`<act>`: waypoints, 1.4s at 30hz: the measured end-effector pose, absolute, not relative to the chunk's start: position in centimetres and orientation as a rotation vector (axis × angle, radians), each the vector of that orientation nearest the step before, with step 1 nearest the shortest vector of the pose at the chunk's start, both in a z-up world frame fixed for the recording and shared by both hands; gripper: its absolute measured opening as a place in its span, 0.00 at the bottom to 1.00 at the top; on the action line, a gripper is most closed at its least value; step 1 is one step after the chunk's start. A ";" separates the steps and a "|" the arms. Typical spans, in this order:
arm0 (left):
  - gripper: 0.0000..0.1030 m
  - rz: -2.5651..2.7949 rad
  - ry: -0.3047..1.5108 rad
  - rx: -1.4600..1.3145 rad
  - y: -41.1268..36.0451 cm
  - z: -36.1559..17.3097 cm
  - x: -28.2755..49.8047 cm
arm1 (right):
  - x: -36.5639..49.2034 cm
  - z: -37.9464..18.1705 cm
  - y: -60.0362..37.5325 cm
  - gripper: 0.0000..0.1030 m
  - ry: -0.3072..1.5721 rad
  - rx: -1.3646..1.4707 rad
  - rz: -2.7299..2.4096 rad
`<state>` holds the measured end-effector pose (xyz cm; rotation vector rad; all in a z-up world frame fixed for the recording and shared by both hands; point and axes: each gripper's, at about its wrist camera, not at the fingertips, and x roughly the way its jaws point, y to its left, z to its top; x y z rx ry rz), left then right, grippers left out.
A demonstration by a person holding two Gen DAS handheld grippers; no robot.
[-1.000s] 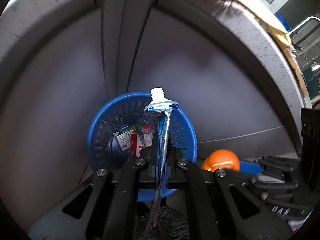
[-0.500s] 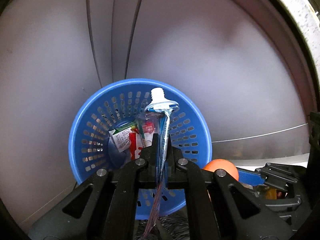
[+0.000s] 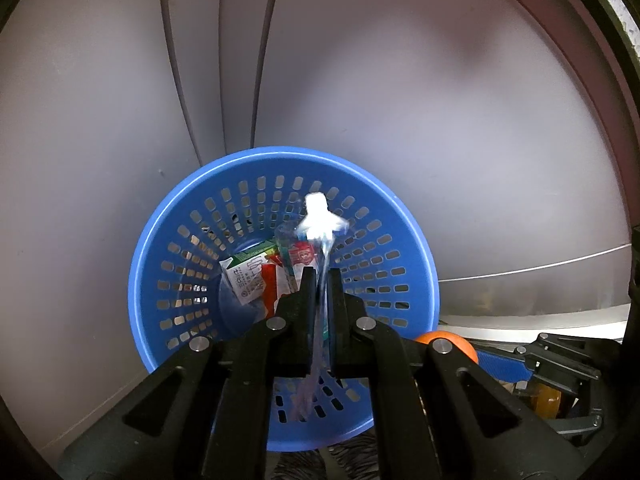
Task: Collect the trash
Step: 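Open the left tool over the basket while the right tool releases the peel, then raise both tools back up over the striped cloth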
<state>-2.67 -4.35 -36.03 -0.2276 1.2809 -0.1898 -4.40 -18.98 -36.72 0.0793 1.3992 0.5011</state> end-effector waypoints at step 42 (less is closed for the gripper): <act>0.26 -0.128 1.193 -0.165 -2.0 -25.1 -5.3 | -6.0 -23.8 -20.3 0.66 1.254 0.058 0.510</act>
